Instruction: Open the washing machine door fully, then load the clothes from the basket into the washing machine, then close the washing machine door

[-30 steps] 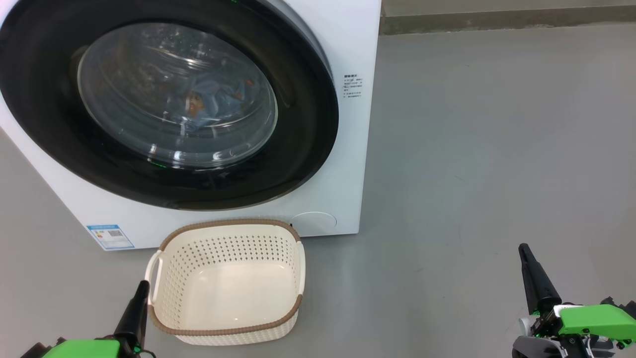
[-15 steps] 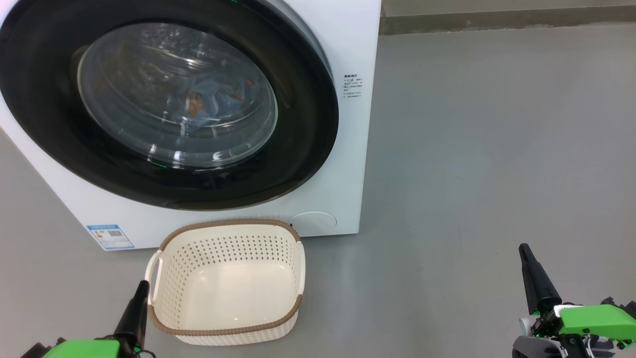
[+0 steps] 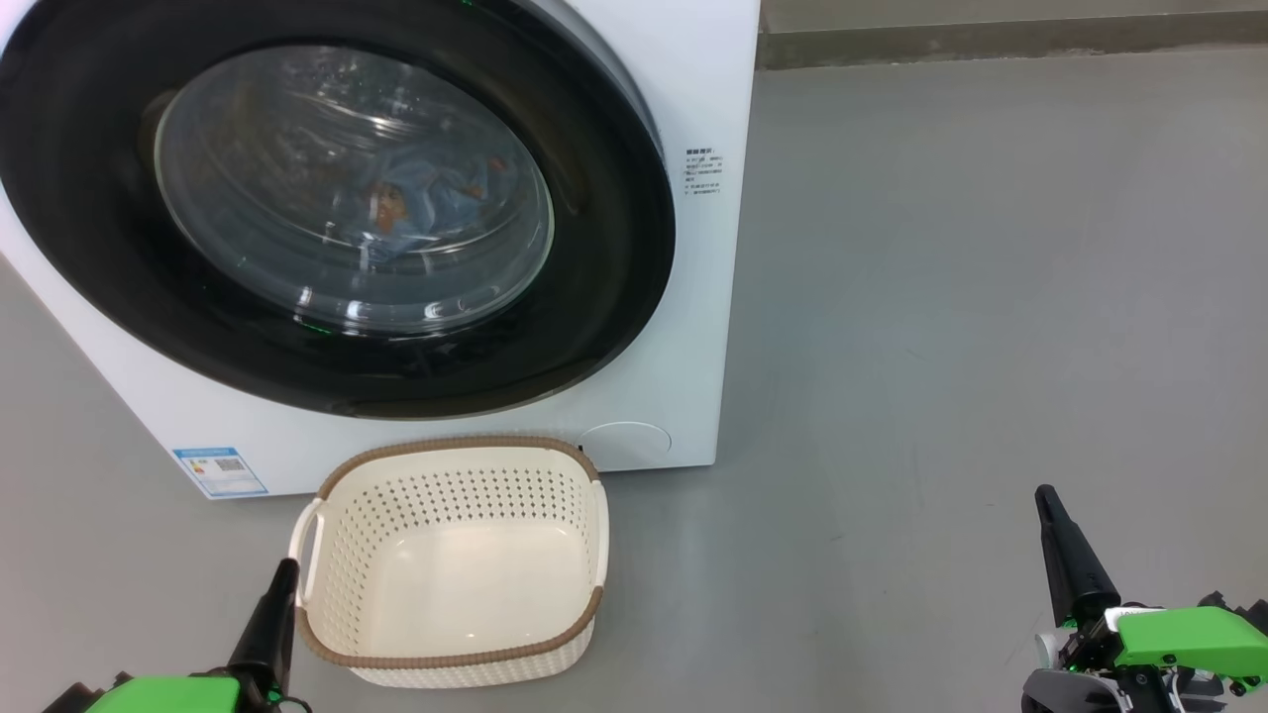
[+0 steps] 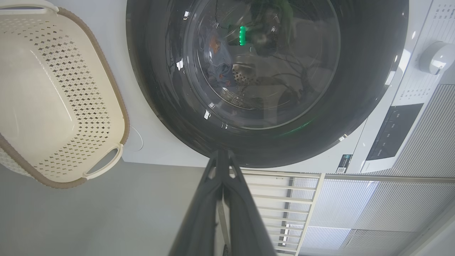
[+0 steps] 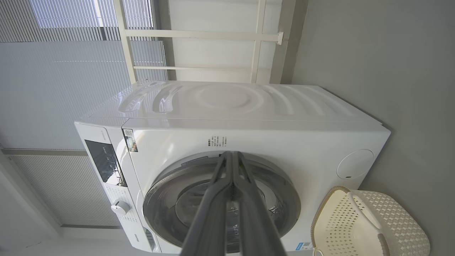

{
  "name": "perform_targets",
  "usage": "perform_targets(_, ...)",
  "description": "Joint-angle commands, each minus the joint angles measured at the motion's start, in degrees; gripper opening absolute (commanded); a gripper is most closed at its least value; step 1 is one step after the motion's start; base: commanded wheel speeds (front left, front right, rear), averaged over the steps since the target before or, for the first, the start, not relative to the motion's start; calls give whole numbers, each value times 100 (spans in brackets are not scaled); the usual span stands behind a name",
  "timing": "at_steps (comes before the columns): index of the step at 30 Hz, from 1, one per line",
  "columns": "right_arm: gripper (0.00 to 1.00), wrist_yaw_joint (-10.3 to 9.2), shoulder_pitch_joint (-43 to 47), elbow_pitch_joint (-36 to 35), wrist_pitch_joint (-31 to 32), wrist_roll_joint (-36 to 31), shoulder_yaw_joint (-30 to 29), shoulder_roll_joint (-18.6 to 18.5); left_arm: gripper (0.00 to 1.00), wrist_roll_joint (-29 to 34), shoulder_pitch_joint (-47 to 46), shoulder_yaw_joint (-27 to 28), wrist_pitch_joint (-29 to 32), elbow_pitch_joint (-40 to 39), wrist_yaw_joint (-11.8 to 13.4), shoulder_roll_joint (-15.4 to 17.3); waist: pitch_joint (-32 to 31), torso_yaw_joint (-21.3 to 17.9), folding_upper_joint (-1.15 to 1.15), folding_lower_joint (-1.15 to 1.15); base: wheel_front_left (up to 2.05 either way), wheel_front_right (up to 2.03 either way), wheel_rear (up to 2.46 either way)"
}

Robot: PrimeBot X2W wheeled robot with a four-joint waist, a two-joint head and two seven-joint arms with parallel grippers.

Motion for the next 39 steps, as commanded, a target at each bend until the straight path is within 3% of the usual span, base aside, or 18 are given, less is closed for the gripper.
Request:
perform_targets(1,0,9,-45,-175,43,25,124,-8,0,-24,-236,204,20,-161,-16,71,0,0,0,0,0,0,0)
perform_targets(39,0,9,-46,-175,49,19,116,-3,0,-14,-237,216,29,-161,-17,62,0,0,0,0,0,0,0)
